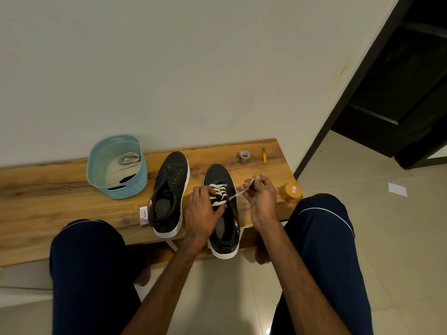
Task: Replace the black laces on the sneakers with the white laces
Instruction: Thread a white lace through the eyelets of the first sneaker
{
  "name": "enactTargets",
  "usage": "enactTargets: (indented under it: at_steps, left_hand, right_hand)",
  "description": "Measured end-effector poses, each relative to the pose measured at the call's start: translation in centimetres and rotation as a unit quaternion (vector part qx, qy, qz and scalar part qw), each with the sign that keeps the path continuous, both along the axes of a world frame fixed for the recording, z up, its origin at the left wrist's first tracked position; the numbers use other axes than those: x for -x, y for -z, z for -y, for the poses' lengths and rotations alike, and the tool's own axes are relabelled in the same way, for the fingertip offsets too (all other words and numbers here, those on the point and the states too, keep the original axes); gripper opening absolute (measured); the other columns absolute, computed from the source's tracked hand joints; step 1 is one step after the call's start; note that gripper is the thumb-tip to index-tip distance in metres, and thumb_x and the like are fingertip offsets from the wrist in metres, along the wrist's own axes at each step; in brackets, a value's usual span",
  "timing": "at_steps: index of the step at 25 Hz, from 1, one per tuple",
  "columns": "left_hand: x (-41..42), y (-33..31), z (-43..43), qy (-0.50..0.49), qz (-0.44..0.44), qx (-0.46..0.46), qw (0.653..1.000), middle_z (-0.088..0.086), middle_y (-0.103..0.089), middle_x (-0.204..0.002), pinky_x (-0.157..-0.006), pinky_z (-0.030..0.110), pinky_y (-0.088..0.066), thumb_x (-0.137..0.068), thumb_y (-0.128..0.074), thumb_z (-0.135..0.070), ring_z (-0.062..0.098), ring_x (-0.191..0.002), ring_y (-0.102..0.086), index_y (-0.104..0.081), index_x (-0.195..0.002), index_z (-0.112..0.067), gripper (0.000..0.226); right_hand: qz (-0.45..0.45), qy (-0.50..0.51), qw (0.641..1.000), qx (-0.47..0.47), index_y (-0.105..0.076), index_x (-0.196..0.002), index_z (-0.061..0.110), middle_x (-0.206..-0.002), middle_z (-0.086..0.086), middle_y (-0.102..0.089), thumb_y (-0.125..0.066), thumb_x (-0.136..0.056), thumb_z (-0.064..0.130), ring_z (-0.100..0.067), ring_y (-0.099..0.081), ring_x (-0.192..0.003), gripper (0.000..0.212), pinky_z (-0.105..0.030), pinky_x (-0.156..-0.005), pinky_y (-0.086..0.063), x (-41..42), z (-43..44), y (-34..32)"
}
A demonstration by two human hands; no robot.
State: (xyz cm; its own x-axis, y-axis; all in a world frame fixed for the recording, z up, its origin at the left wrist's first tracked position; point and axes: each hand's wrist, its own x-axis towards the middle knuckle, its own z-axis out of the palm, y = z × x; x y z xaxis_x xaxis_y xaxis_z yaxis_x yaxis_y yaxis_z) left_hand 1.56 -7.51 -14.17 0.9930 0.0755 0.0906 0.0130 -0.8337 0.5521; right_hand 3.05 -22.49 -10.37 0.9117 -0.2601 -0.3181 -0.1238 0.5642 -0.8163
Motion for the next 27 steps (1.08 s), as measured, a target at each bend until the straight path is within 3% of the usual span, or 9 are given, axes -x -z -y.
enactTargets:
  at_steps: [3,7,10,13,15,16,19,22,27]
  left_hand:
    - [0.0,0.2,-0.2,-0.004,0.009,0.003,1.0,-0.002,-0.05,-0.122,-0.096,0.032,-0.047,-0.077,-0.079,-0.042,0.016,-0.115,-0.048,-0.05,-0.121,-0.024,0.055]
    - [0.3,0.1,-0.5,-0.038,0.003,-0.008,0.999,0.0,-0.047,-0.126,-0.095,0.034,-0.048,-0.074,-0.079,-0.05,0.017,-0.117,-0.046,-0.046,-0.126,-0.022,0.067]
    - [0.4,-0.1,-0.6,-0.066,-0.022,0.017,0.997,0.002,-0.046,-0.129,-0.095,0.036,-0.048,-0.072,-0.08,-0.053,0.019,-0.12,-0.045,-0.044,-0.13,-0.02,0.075]
    - [0.2,-0.2,-0.5,-0.074,-0.036,0.034,0.996,0.004,-0.047,-0.129,-0.096,0.038,-0.049,-0.071,-0.08,-0.055,0.02,-0.121,-0.046,-0.044,-0.13,-0.018,0.079]
    - [0.2,-0.2,-0.6,-0.078,-0.051,0.048,0.995,0.003,-0.049,-0.128,-0.096,0.039,-0.05,-0.071,-0.08,-0.056,0.02,-0.121,-0.047,-0.044,-0.13,-0.018,0.078]
    - [0.2,-0.2,-0.8,-0.074,-0.06,0.059,0.994,0.002,-0.051,-0.126,-0.094,0.038,-0.051,-0.072,-0.079,-0.056,0.019,-0.119,-0.049,-0.046,-0.128,-0.018,0.075]
    - [0.5,-0.2,-1.2,-0.042,-0.101,0.084,0.99,-0.003,-0.055,-0.118,-0.079,0.03,-0.049,-0.08,-0.071,-0.058,0.014,-0.106,-0.055,-0.053,-0.116,-0.023,0.054]
    - [1.0,-0.6,-1.0,-0.018,-0.104,0.059,0.993,-0.005,-0.053,-0.107,-0.068,0.024,-0.041,-0.088,-0.063,-0.055,0.011,-0.091,-0.054,-0.054,-0.102,-0.024,0.035]
    - [1.4,-0.6,-0.8,0.001,-0.087,0.038,0.996,-0.003,-0.052,-0.101,-0.066,0.023,-0.036,-0.097,-0.055,-0.043,0.01,-0.083,-0.052,-0.052,-0.098,-0.02,0.023]
  right_hand:
    - [-0.015,-0.067,0.971,0.23,-0.059,-0.098,0.013,-0.074,0.0,-0.057,-0.048,-0.103,0.017,-0.014,-0.051,-0.067,0.012,-0.022,-0.061,-0.044,-0.2,0.9,0.0]
    - [-0.017,-0.281,0.73,0.623,-0.068,-0.107,0.01,-0.1,-0.005,-0.061,-0.056,-0.1,0.032,-0.019,-0.057,-0.092,0.025,-0.03,-0.077,-0.045,0.5,0.3,2.7]
    - [-0.014,-0.278,0.753,0.596,-0.069,-0.094,0.015,-0.086,0.003,-0.062,-0.057,-0.099,0.028,-0.014,-0.057,-0.084,0.018,-0.029,-0.071,-0.042,0.7,0.9,0.8]
    - [-0.012,-0.169,0.923,0.346,-0.063,-0.091,0.016,-0.078,0.003,-0.059,-0.048,-0.103,0.027,-0.009,-0.054,-0.073,0.023,-0.024,-0.063,-0.04,0.7,3.4,-3.2]
    - [-0.019,-0.103,0.951,0.29,-0.062,-0.087,0.013,-0.076,-0.001,-0.058,-0.046,-0.103,0.025,-0.009,-0.052,-0.069,0.026,-0.024,-0.06,-0.037,0.7,5.1,-4.9]
    - [-0.031,-0.097,0.925,0.365,-0.062,-0.084,0.012,-0.077,-0.002,-0.059,-0.048,-0.101,0.024,-0.011,-0.052,-0.07,0.025,-0.025,-0.06,-0.037,0.6,5.7,-4.8]
    - [-0.083,-0.205,0.703,0.676,-0.063,-0.108,0.017,-0.108,-0.002,-0.063,-0.06,-0.095,0.031,-0.016,-0.057,-0.093,0.019,-0.031,-0.074,-0.048,0.2,5.5,-2.1]
    - [-0.035,-0.3,0.731,0.611,-0.056,-0.133,0.017,-0.131,-0.001,-0.058,-0.059,-0.097,0.029,-0.019,-0.056,-0.114,0.038,-0.036,-0.094,-0.048,0.3,2.5,0.9]
    - [-0.012,-0.288,0.714,0.639,-0.061,-0.098,0.015,-0.096,-0.004,-0.064,-0.056,-0.098,0.022,-0.023,-0.061,-0.091,0.008,-0.037,-0.076,-0.05,0.8,-0.8,3.1]
